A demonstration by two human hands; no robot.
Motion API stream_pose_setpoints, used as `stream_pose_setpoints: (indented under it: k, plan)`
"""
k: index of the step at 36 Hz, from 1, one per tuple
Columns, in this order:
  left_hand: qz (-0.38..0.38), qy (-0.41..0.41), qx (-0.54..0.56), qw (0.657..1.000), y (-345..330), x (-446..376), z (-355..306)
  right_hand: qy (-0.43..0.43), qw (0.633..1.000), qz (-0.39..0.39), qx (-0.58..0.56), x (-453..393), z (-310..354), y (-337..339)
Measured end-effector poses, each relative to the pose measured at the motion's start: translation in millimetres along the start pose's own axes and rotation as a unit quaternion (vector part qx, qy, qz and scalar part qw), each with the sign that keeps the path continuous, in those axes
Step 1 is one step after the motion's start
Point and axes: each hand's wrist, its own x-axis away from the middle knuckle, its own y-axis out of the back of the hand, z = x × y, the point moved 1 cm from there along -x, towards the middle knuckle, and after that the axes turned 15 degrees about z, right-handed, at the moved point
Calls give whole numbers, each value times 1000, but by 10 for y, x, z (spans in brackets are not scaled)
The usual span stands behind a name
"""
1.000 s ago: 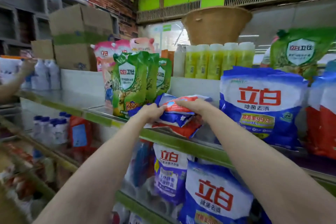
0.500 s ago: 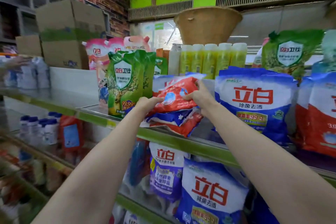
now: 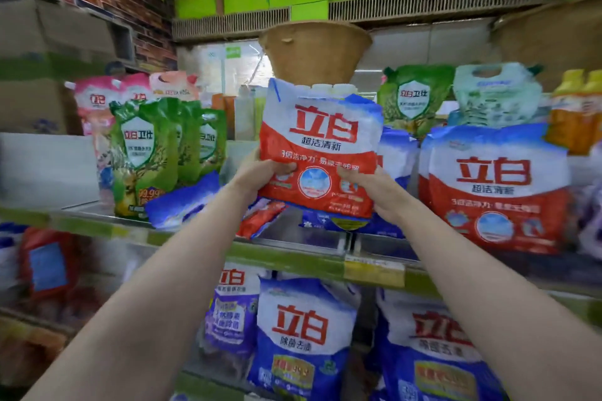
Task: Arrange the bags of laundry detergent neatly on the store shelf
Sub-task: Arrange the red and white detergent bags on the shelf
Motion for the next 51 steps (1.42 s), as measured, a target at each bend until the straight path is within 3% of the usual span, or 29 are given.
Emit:
stream_pose_setpoints:
  k: [15,21,31,35,42,45,48,51]
  plan:
    - [127,53,-65,988,-1906,-201,338,-47,965,-255,38,1345,228,1250]
    - [124,40,-135,982,-2449,-262,482,-81,945,-310,61,1630,132,1734]
    - [89,75,-270,956,-2730,-438,608,-139,908,-328,221,1557,-3,2172]
    - [68,107,-262,957,-2731,-495,630,-167,903,-307,250,1411,-282,2609]
    - [65,169,-228,957,-2747,-471,698,-206,904,-264,266,1481,-432,2698]
    - [49,168,-205,963,-2791,-432,734,-209,887,-269,312,1539,-315,2518]
    - [4,163,-307,938,-2829,-338,731,-223,860,-282,362,1638,-197,2352]
    - [-41,150,-437,886,-2912,-232,640,-235,840,-288,394,1761,-133,2251]
